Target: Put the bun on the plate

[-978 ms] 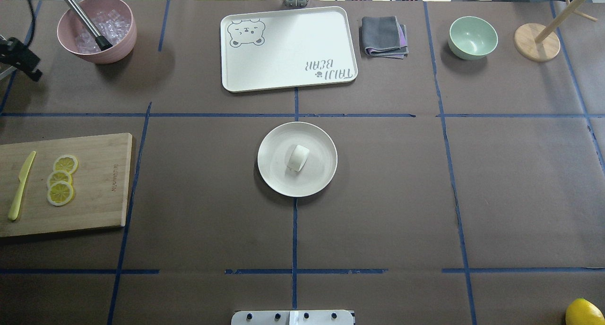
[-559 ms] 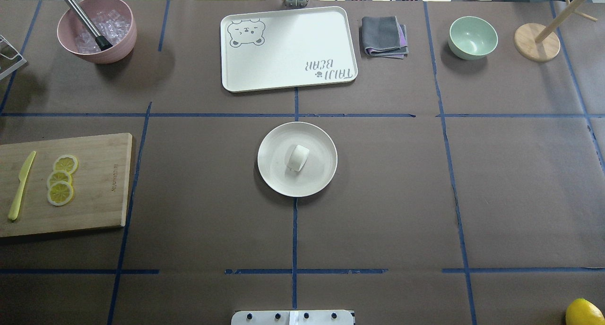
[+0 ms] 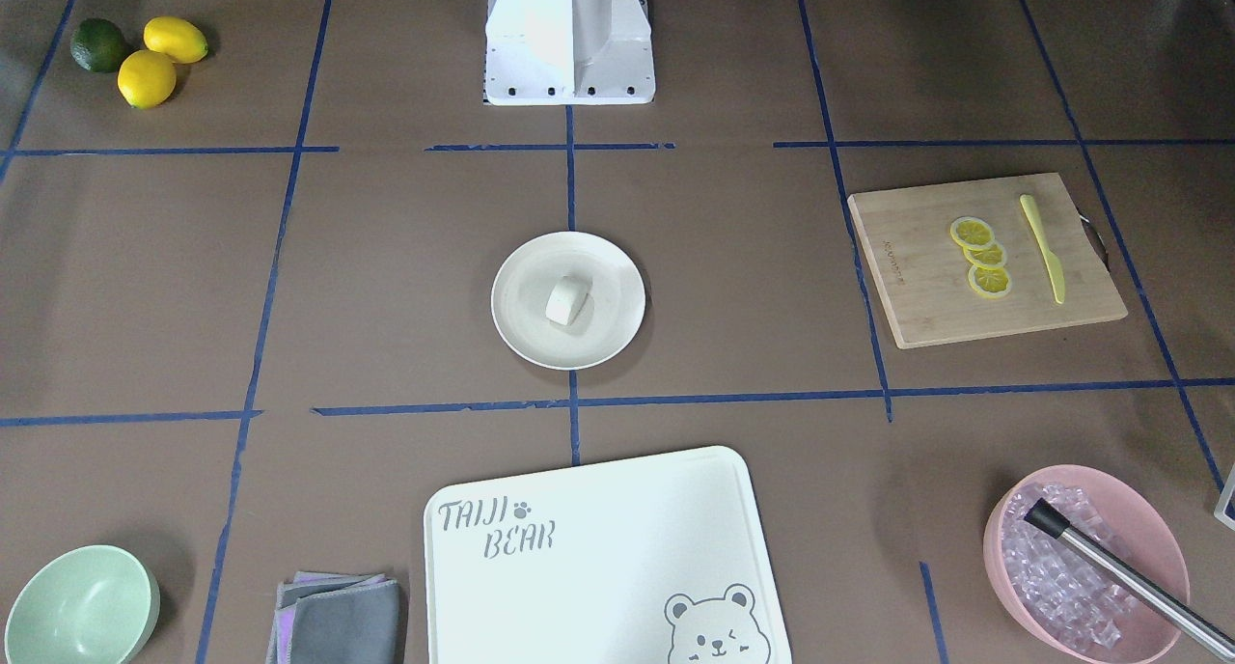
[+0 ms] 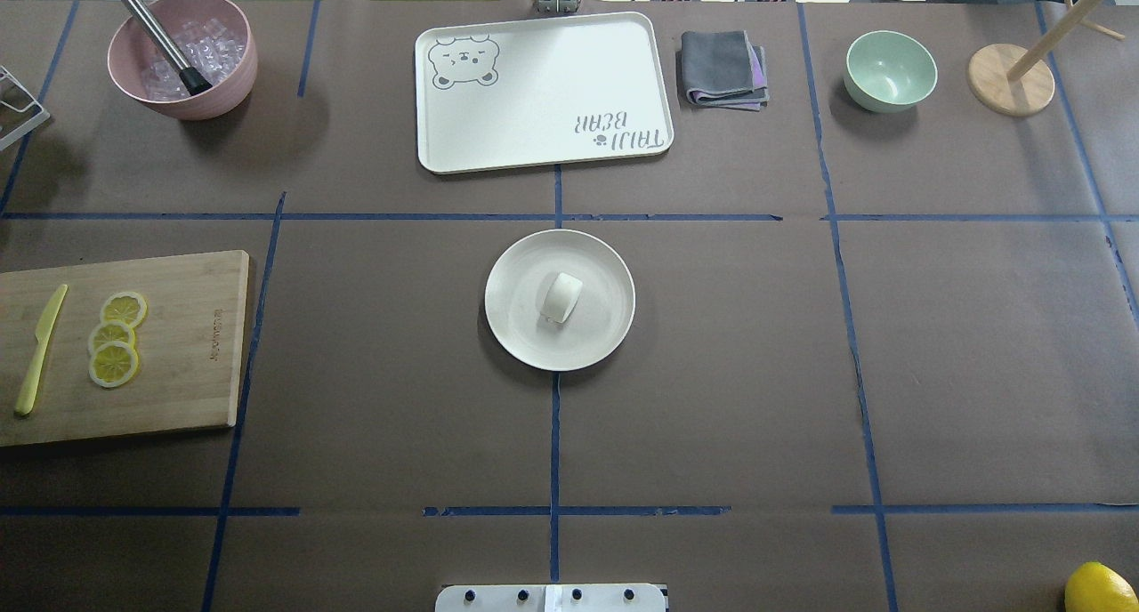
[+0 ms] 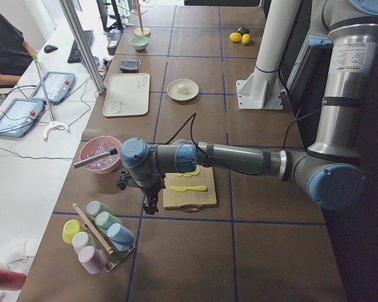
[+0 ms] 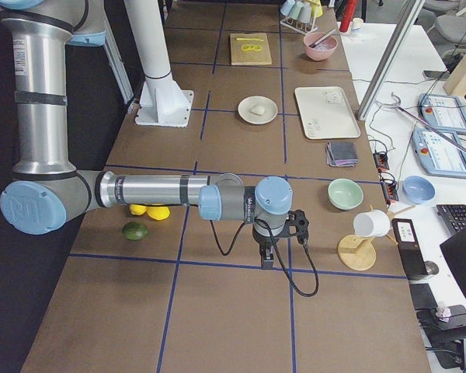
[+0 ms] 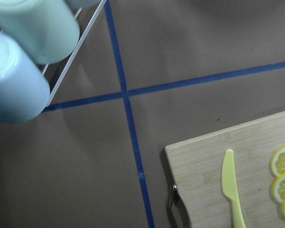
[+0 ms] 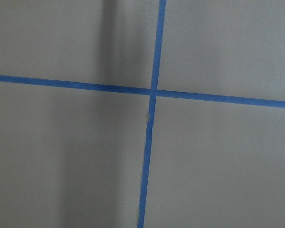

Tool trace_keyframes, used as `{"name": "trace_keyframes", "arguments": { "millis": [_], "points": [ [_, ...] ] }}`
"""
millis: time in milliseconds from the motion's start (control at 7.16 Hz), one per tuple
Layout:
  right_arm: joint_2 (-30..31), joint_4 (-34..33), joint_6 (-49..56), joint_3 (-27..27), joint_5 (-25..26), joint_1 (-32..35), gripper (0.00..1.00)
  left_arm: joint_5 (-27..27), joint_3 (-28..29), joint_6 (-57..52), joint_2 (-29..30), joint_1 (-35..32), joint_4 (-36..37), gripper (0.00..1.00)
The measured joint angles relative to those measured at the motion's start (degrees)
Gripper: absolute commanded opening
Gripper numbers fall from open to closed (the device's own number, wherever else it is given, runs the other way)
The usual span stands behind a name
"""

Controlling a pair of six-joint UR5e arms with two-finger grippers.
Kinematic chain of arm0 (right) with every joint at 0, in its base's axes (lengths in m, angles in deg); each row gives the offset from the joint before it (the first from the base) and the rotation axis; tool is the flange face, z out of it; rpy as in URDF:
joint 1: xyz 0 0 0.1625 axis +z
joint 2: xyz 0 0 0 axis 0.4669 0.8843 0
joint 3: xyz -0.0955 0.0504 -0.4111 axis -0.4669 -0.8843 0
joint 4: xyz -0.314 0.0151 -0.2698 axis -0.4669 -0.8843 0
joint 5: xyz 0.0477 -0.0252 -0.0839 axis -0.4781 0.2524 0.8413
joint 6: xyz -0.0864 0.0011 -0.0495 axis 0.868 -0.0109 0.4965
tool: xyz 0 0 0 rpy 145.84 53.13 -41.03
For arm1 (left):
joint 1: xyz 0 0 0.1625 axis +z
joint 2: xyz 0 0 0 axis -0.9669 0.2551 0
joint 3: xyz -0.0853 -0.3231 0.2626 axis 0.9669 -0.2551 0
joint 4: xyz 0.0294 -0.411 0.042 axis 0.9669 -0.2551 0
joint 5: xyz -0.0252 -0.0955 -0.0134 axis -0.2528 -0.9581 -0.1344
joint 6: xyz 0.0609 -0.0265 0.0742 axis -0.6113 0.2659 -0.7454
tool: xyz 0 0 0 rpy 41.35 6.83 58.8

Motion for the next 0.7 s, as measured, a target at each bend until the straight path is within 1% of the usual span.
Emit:
{"name": "trace_keyframes", "arguments": {
  "millis": [279,699],
  "points": [
    [0.01,0.00,-0.03,0.00,-0.02,0.09,1.00,-0.06,1.76,0.09,-0.60,-0.40,-2.04,1.00],
    [-0.06,0.00,-0.09,0.00,-0.05,0.24,1.00,-0.07,2.81,0.08,-0.76,-0.54,-2.37,1.00]
  ]
}}
